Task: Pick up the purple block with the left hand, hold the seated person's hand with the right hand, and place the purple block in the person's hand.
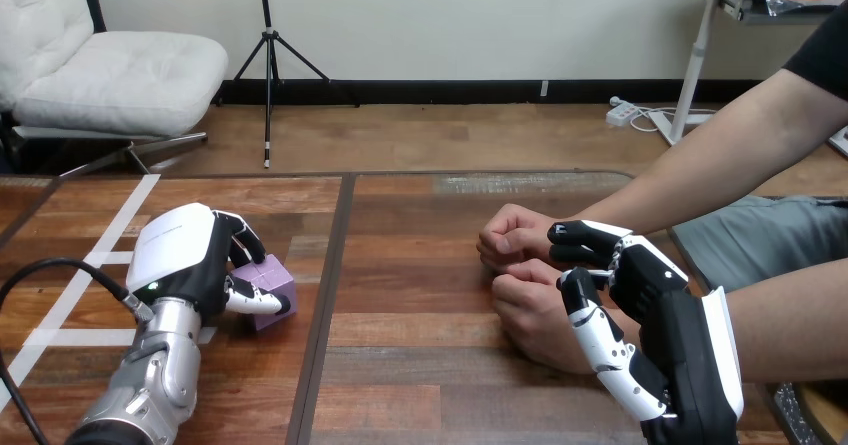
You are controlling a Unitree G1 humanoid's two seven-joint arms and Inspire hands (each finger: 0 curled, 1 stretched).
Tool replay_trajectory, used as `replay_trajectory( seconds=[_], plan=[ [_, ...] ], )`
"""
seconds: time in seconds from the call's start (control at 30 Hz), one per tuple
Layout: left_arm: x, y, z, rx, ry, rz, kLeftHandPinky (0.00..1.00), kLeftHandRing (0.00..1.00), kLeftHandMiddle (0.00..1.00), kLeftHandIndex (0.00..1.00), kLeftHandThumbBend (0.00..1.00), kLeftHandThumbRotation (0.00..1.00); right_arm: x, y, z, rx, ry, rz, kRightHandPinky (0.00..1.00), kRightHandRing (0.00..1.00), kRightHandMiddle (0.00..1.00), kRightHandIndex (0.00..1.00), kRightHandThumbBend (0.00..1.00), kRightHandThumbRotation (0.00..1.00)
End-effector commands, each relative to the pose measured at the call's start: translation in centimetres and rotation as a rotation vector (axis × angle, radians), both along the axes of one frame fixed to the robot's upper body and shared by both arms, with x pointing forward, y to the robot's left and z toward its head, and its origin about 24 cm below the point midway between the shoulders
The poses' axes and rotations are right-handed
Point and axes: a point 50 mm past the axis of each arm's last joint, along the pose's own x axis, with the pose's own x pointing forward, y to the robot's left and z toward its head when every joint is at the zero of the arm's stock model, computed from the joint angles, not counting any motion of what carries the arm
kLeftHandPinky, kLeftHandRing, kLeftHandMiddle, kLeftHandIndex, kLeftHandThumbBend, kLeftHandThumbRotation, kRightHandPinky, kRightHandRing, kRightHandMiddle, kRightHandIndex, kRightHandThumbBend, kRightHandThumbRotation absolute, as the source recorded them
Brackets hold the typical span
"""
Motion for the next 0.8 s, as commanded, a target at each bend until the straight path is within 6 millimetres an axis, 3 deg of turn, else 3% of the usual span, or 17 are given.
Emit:
replay_trajectory(
  seconds=[0.0,0.77],
  plan=[
    [1.37,-0.67,1.74,-0.015,-0.077,-0.02,0.4,0.44,0.48,0.48,0.6,0.0,0.96,0.13,1.14,0.024,-0.069,0.0,0.56,0.69,0.71,0.66,0.39,0.52],
    [1.01,-0.54,1.43,-0.039,-0.089,-0.006,0.42,0.45,0.49,0.52,0.6,0.0,0.91,0.08,1.12,0.027,-0.07,-0.001,0.55,0.68,0.71,0.67,0.38,0.5]
  ],
)
